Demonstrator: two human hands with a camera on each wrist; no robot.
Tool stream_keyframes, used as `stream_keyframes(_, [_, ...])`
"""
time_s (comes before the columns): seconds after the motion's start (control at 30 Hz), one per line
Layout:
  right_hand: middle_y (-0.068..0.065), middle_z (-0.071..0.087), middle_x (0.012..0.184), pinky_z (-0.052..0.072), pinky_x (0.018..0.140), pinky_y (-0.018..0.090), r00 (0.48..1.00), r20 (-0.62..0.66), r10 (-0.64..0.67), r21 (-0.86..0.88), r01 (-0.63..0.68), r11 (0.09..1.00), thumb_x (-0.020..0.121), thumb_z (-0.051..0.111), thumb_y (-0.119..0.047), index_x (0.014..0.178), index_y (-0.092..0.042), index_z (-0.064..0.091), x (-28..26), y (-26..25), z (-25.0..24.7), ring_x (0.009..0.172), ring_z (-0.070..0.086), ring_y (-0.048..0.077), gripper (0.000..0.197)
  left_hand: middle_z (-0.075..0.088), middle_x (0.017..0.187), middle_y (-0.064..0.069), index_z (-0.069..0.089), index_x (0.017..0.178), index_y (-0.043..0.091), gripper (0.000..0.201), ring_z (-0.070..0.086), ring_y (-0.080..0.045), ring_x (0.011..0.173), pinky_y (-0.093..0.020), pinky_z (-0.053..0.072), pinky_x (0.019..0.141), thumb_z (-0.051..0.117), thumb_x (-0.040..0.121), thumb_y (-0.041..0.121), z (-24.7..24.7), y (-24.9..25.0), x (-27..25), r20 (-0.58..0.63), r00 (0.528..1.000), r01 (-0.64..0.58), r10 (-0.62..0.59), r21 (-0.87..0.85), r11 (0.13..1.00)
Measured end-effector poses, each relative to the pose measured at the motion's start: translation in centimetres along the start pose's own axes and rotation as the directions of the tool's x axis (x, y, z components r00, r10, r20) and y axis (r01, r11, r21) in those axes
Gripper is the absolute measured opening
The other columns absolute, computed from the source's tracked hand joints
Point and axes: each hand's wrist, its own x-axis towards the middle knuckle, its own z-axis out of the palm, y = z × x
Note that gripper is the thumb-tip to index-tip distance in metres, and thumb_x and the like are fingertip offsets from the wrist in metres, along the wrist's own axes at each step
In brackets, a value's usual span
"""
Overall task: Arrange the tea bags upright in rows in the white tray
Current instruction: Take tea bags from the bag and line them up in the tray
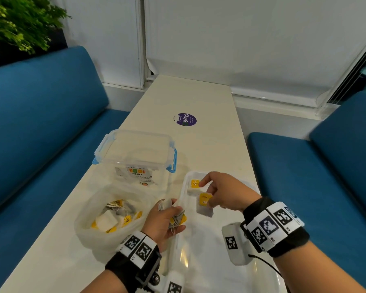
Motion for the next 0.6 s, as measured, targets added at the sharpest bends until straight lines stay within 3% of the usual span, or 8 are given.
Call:
stream_keyframes(0.1, [-0.004,0.057,0.066,0.037,0.046,0.006,0.996,-0.087,0.013,0.051,-0.008,0.999,0.078,0.072,-0.007,0.086,-0.007,0.069,0.5,0.8,-0.3,0.052,0.047,0.001,0.008,0.06,0.078,-0.009,0.059,0.1,0.013,0.017,0.06,-0.019,0.068,-0.028,0.054,0.054,0.059,0.086,0.004,0.0,-0.1,-0.1,0.023,1.0,-0.001,0.0,0.024,1.0])
stream_keyframes(0.2, [-0.001,0.059,0.066,0.036,0.045,0.009,0.995,-0.093,0.037,0.199,-0.018,0.98,0.08,0.073,-0.017,0.074,-0.012,0.069,0.4,1.4,0.2,0.051,0.046,0.001,0.009,0.061,0.083,-0.007,0.06,0.102,0.015,0.019,0.06,-0.018,0.073,-0.028,0.053,0.057,0.061,0.085,0.008,0.3,0.1,-0.2,0.069,0.997,-0.044,0.036,0.116,0.992])
stream_keyframes(0.3, [-0.004,0.059,0.065,0.037,0.053,0.012,0.996,-0.087,0.01,0.247,0.012,0.969,0.083,0.07,-0.021,0.075,-0.013,0.07,0.3,1.2,0.5,0.053,0.047,0.0,0.011,0.062,0.089,-0.004,0.062,0.1,0.024,0.018,0.061,-0.017,0.078,-0.028,0.053,0.06,0.062,0.086,0.013,0.6,0.6,-0.4,0.123,0.99,-0.092,0.071,0.171,0.981])
stream_keyframes(0.4, [-0.005,0.056,0.058,0.034,0.044,0.014,0.997,-0.062,-0.042,0.233,0.055,0.971,0.088,0.063,-0.019,0.085,-0.004,0.069,0.3,0.8,0.5,0.046,0.046,0.0,0.016,0.063,0.089,0.002,0.061,0.109,0.03,0.029,0.061,-0.014,0.077,-0.025,0.052,0.06,0.066,0.084,0.016,0.9,0.9,-0.5,0.21,0.975,-0.124,0.076,0.224,0.967])
stream_keyframes(0.5, [0.0,0.06,0.062,0.031,0.04,0.018,0.997,-0.048,-0.063,0.232,0.072,0.97,0.09,0.061,-0.017,0.087,-0.007,0.063,0.4,0.6,0.6,0.043,0.048,0.006,0.011,0.061,0.086,0.002,0.058,0.111,0.025,0.029,0.059,-0.011,0.072,-0.022,0.05,0.057,0.066,0.084,0.02,1.4,0.9,-0.5,0.241,0.968,-0.134,0.062,0.296,0.946])
stream_keyframes(0.6, [0.002,0.062,0.062,0.036,0.04,0.019,0.997,-0.034,-0.07,0.329,0.077,0.941,0.084,0.066,-0.005,0.088,-0.006,0.061,0.5,0.7,0.8,0.047,0.055,0.008,0.006,0.06,0.084,0.0,0.057,0.103,0.019,0.019,0.057,-0.012,0.07,-0.02,0.048,0.054,0.064,0.086,0.021,1.7,0.8,-0.4,0.214,0.974,-0.138,0.073,0.307,0.942])
